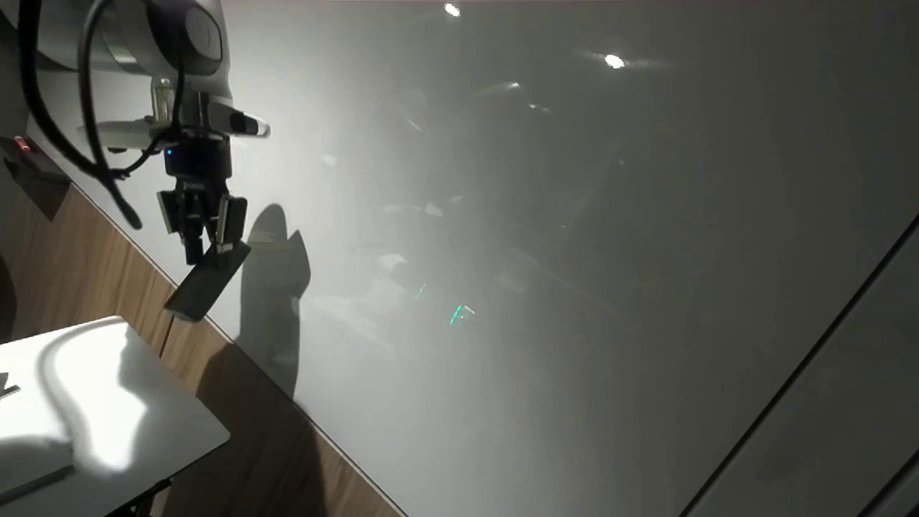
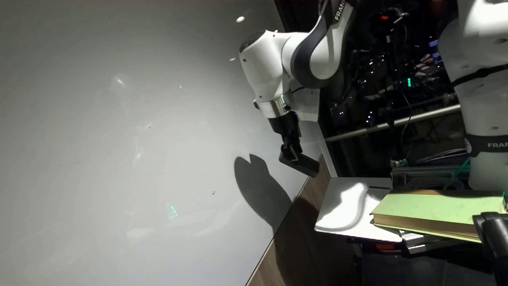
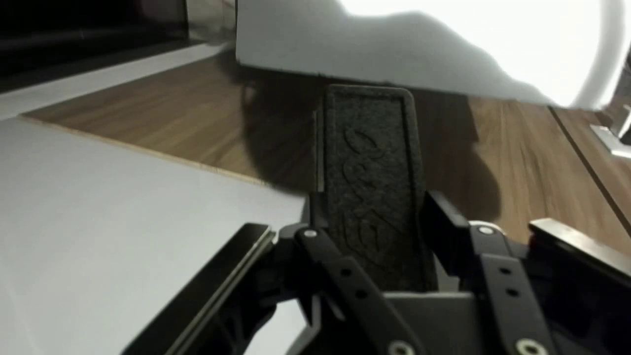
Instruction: Use the duster erase the markings on the board
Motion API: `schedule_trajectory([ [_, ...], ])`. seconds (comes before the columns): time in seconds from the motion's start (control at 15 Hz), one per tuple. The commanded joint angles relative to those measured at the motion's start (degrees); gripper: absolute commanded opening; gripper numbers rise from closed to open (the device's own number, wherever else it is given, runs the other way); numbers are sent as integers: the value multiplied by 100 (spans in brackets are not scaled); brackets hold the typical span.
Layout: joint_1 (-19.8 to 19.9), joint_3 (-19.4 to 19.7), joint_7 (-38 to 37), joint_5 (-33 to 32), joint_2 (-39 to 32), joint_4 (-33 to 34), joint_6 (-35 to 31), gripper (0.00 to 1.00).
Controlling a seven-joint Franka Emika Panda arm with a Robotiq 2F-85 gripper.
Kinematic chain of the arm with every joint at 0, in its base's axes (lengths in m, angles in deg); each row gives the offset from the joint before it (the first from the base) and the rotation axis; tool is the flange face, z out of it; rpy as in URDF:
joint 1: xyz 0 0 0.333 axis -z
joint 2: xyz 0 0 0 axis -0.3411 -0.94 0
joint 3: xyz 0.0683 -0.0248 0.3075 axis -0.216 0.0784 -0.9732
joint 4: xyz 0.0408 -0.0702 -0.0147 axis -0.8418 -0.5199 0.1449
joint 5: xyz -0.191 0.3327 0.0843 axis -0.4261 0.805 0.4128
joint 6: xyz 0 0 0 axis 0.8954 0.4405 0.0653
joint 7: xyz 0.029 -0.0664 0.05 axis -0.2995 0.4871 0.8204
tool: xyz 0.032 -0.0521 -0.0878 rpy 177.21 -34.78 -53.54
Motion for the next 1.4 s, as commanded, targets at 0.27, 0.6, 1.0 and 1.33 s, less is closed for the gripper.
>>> schedule_trajectory([
  [0.27, 218, 429, 308, 161, -936, -627, -648, 27],
  [0.6, -91, 401, 592, 864, -1150, -531, -538, 27],
  [1.0, -38, 595, 1076, 1268, -1339, -110, -434, 27],
  [1.33, -33, 771, 1417, 1596, -1585, 84, -371, 27],
])
